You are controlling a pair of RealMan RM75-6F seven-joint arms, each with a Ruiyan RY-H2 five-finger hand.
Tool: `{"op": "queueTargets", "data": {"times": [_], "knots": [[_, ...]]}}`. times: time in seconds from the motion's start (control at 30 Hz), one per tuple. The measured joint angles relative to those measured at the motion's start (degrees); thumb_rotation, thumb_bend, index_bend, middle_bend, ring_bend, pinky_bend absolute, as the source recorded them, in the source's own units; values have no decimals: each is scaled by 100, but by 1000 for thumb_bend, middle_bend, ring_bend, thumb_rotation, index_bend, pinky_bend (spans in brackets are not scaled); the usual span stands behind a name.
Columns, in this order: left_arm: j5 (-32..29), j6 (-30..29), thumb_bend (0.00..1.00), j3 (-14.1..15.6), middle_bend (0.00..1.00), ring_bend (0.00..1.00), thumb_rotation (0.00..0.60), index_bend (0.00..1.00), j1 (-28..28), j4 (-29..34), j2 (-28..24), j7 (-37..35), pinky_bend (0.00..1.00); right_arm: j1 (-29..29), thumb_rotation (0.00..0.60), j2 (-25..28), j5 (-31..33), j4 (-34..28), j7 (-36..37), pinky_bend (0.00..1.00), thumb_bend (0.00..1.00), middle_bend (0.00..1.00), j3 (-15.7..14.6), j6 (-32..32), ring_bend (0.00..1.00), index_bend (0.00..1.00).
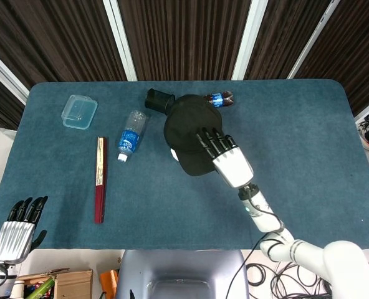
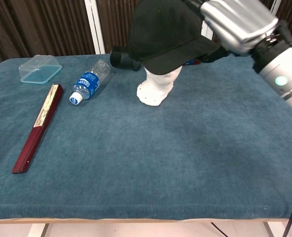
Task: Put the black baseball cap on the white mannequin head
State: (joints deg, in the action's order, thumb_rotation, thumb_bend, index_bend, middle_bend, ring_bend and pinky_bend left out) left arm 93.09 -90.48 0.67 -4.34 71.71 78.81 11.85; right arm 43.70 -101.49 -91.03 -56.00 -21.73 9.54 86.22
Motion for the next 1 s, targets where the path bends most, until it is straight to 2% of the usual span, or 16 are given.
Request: {"op": "queueTargets", "data": {"times": [0.2, 0.3, 0.4, 0.47, 0.63, 0.73, 0.83, 1.0], "knots": [[3, -131, 283, -18, 134, 105, 600, 0, 47, 32, -30, -79, 171, -599, 600, 816, 6, -1093, -183, 304, 98, 22, -258, 162, 44, 0], [17, -351, 295, -61, 122, 91, 600, 0, 97, 73, -72, -261, 164, -1032, 600, 1352, -49, -1616, -110, 272, 86, 8, -554, 321, 16, 0], [-9, -479, 296, -95, 93, 49, 600, 0, 164, 226, -176, -512, 133, -1555, 600, 1895, -64, -2063, -47, 171, 83, 0, -893, 500, 1, 0], [-94, -473, 296, -107, 53, 14, 600, 0, 213, 432, -280, -571, 99, -1898, 600, 2269, 41, -2428, -82, 75, 83, 0, -1103, 547, 0, 0], [-445, -277, 294, -141, 2, 0, 600, 0, 289, 1176, -624, -572, 69, -2768, 600, 3085, 751, -3401, 4, 54, 84, 0, -1497, 598, 0, 0], [-466, -276, 299, -182, 0, 0, 600, 0, 298, 1409, -756, -690, 56, -3208, 600, 3234, 951, -3537, 448, 21, 83, 0, -1630, 708, 0, 0], [-404, -313, 300, -215, 0, 0, 600, 0, 296, 1261, -752, -730, 48, -3554, 600, 3377, 998, -3538, 840, 2, 83, 0, -1709, 828, 0, 0], [-310, -305, 301, -192, 0, 0, 600, 0, 291, 1188, -737, -619, 48, -3807, 600, 3497, 896, -3550, 968, 2, 83, 0, -1635, 1052, 0, 0]]}}
